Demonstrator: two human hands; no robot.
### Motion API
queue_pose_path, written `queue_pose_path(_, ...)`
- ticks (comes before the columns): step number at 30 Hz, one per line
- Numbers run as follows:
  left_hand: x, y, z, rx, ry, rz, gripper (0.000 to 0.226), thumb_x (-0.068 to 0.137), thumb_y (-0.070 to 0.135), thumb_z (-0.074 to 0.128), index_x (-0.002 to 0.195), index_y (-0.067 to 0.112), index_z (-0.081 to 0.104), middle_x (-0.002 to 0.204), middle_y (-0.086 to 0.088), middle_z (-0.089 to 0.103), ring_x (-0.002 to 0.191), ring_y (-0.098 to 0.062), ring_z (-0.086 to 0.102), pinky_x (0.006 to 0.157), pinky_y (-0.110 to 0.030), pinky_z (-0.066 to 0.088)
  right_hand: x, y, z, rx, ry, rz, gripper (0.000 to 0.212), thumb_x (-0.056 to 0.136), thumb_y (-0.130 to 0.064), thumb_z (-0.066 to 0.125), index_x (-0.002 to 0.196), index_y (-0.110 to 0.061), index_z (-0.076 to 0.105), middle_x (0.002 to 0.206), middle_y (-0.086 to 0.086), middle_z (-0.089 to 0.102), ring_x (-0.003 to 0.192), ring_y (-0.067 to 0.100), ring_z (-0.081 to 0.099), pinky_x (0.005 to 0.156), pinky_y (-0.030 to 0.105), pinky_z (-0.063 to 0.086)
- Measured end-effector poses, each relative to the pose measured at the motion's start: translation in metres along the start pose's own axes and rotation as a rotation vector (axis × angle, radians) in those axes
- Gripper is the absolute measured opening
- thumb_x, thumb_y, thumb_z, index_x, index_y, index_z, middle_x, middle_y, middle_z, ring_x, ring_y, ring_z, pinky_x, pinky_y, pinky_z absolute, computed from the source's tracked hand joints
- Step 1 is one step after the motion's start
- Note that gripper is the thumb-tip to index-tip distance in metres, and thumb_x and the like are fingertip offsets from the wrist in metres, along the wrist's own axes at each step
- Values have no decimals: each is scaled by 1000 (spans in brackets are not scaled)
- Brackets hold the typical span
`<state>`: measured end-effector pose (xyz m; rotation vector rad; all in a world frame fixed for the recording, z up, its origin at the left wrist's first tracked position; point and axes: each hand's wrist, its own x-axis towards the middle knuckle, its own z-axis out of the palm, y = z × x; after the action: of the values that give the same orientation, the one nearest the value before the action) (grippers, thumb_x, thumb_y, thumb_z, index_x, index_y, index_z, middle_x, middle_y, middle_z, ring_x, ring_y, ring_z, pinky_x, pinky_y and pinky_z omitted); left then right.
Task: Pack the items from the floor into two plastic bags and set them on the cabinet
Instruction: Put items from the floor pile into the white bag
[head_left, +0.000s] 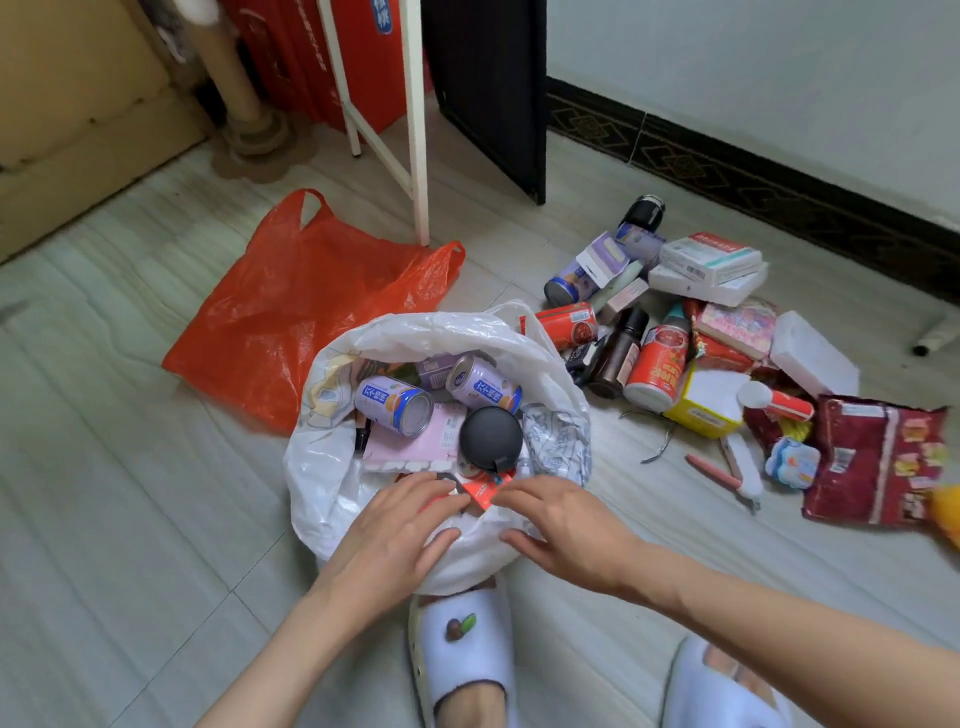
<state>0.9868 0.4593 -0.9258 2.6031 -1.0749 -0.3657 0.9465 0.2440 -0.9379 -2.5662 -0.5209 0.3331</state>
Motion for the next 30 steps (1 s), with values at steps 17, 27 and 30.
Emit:
queue_pose_path(17,190,117,141,61,-235,123,54,95,21,34,145,14,16,155,-7,13,144,-23,5,117,-33,9,-136,193,5,196,293,1154,36,91,-21,51,125,-9,48,125,13,53,114,31,49,90,38,41)
queue_pose_path(27,250,116,175,111,-206,-70,69,92,46,40,143,8,13,147,-11,21,139,-27,16,113,-36,14,-101,223,15,122,200,1129,64,87,-32,57,137,-8,26,133,10,40,123,28,38,99,34,34)
queue_pose_path(30,253,116,179,88,-170,-92,68,87,48,47,138,10,22,139,-8,30,131,-26,26,107,-35,22,-95,229,19,39,147,1156,66,86,-32,58,137,-7,24,131,10,39,120,28,38,97,35,36)
